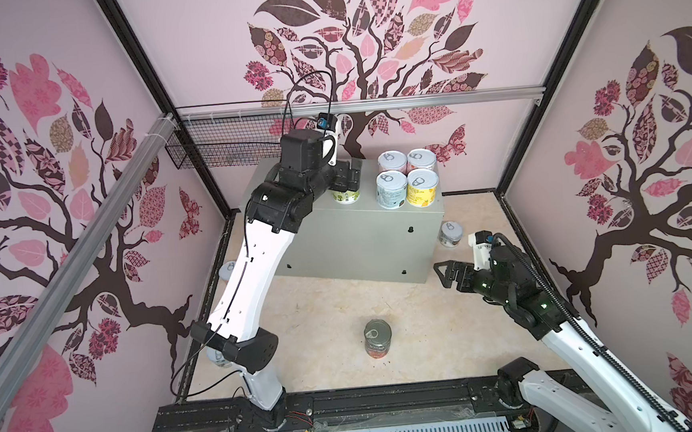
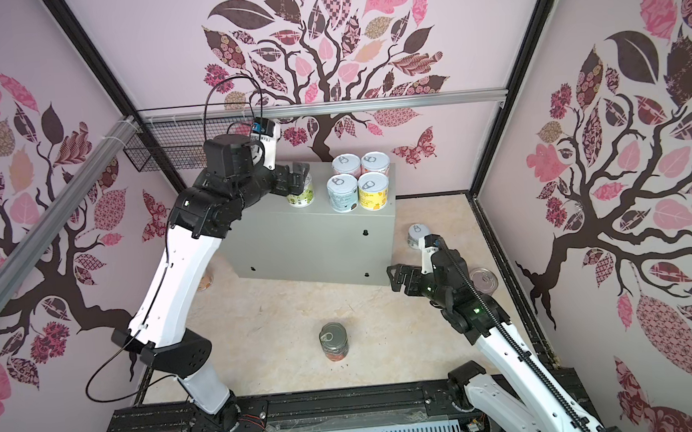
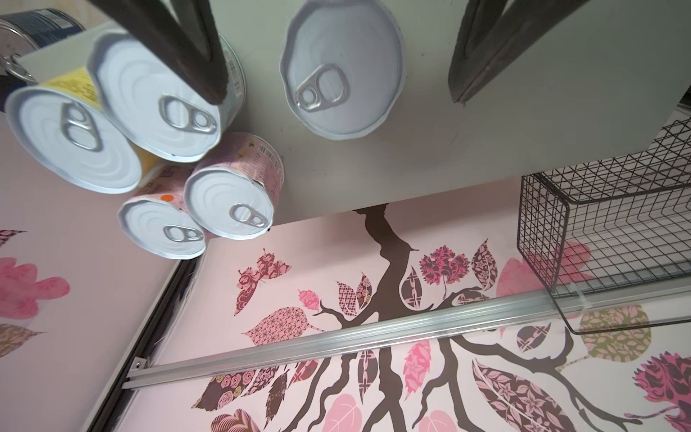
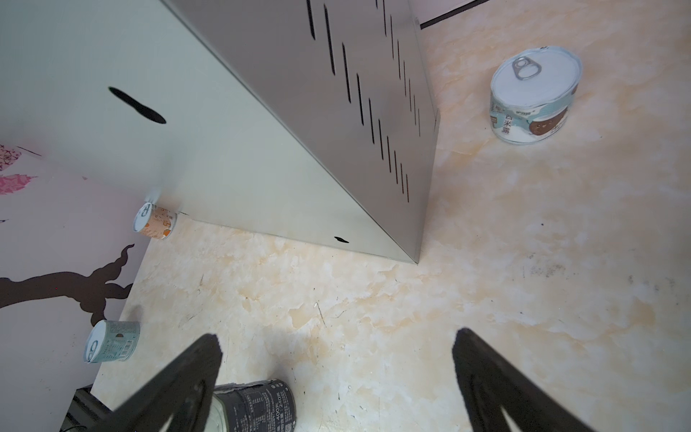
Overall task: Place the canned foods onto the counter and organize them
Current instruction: 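Lower the green-labelled can onto the cabinet top next to the pink can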
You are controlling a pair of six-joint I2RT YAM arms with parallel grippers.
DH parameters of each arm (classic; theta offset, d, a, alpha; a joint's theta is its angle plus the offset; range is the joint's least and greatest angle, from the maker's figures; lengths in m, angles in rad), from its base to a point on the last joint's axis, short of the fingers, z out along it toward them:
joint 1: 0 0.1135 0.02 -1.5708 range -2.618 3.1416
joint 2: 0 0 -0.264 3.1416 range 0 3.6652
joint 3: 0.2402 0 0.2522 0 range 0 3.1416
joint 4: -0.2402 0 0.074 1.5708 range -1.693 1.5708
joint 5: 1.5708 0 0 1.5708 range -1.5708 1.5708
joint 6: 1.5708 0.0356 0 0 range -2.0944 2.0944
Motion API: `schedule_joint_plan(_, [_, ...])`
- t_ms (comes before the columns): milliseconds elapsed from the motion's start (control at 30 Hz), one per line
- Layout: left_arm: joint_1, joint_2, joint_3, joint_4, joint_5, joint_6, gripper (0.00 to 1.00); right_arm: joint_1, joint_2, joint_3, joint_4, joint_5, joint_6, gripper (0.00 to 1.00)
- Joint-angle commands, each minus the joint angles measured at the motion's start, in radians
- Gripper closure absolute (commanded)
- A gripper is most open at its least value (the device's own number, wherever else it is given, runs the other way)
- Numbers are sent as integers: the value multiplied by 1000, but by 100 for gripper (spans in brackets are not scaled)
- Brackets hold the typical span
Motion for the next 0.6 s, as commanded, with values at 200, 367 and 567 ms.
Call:
schedule_joint_plan(200, [9, -89, -177, 33, 118, -23, 2, 6, -15, 8, 1, -9, -8, 0])
schedule_joint_plan(367, [34, -61, -187, 20, 179, -36, 2, 7, -15, 5, 6, -9, -6, 0])
schedule_joint_plan(567, [50, -17, -177, 26, 169, -28, 2, 7, -17, -4, 10, -9, -5, 0])
